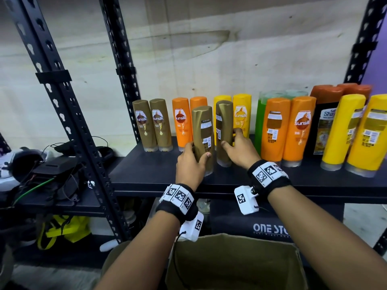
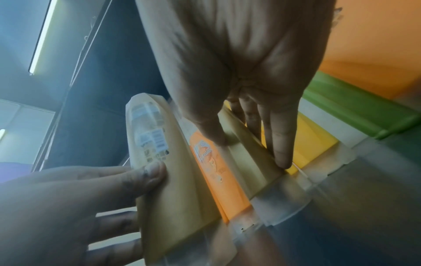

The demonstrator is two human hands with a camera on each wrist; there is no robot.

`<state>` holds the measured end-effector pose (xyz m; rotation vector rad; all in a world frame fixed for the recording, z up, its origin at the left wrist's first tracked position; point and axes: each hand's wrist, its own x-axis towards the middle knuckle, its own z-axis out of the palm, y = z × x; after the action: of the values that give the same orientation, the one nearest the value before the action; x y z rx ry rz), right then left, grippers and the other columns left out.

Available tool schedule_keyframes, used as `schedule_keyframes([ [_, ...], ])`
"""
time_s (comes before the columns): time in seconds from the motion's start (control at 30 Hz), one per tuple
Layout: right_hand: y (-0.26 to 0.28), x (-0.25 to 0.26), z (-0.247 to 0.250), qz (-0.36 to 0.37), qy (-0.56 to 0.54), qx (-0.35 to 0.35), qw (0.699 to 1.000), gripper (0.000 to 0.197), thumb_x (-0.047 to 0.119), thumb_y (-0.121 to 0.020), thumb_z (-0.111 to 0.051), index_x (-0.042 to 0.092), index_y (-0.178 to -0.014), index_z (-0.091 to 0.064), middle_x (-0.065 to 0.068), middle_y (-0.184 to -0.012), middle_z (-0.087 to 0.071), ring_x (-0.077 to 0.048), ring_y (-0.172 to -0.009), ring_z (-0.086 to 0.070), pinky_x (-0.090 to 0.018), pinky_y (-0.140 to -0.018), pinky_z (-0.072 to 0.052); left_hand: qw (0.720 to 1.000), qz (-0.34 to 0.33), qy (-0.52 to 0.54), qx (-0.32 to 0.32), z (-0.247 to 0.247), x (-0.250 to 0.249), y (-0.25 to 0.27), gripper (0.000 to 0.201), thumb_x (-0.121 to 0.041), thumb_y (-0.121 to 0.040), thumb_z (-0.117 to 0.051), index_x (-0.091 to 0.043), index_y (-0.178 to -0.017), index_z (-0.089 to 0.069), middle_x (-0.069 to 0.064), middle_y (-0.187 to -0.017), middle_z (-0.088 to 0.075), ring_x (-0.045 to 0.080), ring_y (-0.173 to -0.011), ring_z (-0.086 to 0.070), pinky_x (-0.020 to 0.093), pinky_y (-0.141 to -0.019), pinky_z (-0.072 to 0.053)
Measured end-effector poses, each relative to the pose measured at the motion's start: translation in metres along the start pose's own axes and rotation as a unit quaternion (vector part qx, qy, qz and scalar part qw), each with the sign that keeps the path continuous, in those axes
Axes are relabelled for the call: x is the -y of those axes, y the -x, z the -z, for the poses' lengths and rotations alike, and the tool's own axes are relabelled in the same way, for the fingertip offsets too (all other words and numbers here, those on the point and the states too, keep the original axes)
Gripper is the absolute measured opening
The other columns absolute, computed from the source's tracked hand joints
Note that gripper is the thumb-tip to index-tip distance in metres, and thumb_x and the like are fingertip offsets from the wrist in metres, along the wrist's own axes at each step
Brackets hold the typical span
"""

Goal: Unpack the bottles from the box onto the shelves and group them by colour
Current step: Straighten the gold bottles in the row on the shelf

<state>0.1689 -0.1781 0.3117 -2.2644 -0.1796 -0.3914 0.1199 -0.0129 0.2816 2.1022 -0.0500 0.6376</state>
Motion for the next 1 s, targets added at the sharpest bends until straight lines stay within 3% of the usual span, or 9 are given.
schedule_keyframes([
  [0.2,0.017,-0.010,0.011,0.000,-0.032,-0.011,0.999,0.049,0.031,-0.101,-0.058,0.016,-0.143,-0.037,-0.014,-0.138,-0.059,-0.036,-0.124,-0.059,-0.044,-0.099,-0.052,1.000,-0.008,0.019,-0.006,-0.005,-0.007,0.009,0.049,-0.034,-0.094,-0.071,-0.015,-0.134,-0.050,0.007,-0.127,-0.066,0.029,-0.120,-0.062,0.049,-0.099,-0.052],
  [0.4,0.039,-0.022,0.035,0.000,-0.075,-0.024,0.997,0.050,0.029,-0.102,-0.057,0.023,-0.147,-0.036,-0.007,-0.145,-0.055,-0.030,-0.134,-0.052,-0.048,-0.109,-0.046,0.999,-0.024,0.048,0.005,-0.022,-0.025,0.018,0.045,-0.032,-0.093,-0.071,-0.017,-0.131,-0.052,0.005,-0.126,-0.068,0.026,-0.118,-0.064,0.047,-0.098,-0.054],
  [0.57,0.061,-0.038,0.058,0.012,-0.064,-0.062,0.996,0.050,0.028,-0.102,-0.057,0.022,-0.147,-0.037,-0.005,-0.145,-0.054,-0.027,-0.134,-0.051,-0.042,-0.110,-0.042,0.996,-0.041,0.072,0.018,-0.049,-0.045,0.025,0.047,-0.031,-0.092,-0.073,-0.015,-0.131,-0.052,0.007,-0.123,-0.069,0.026,-0.115,-0.065,0.045,-0.097,-0.054],
  [0.8,0.086,-0.067,0.100,-0.002,-0.062,-0.112,0.992,0.048,0.029,-0.101,-0.059,0.025,-0.145,-0.040,-0.004,-0.143,-0.056,-0.025,-0.131,-0.053,-0.049,-0.109,-0.046,0.992,-0.066,0.095,0.047,-0.090,-0.070,0.038,0.044,-0.032,-0.090,-0.073,-0.018,-0.128,-0.055,0.001,-0.117,-0.072,0.022,-0.111,-0.066,0.043,-0.093,-0.055],
  [1.0,0.099,-0.094,0.125,-0.019,-0.050,-0.142,0.988,0.048,0.027,-0.101,-0.059,0.024,-0.145,-0.040,-0.003,-0.142,-0.057,-0.022,-0.131,-0.054,-0.033,-0.104,-0.043,0.989,-0.077,0.108,0.071,-0.117,-0.092,0.047,0.046,-0.032,-0.090,-0.073,-0.016,-0.129,-0.055,0.003,-0.119,-0.072,0.024,-0.114,-0.066,0.043,-0.094,-0.054],
])
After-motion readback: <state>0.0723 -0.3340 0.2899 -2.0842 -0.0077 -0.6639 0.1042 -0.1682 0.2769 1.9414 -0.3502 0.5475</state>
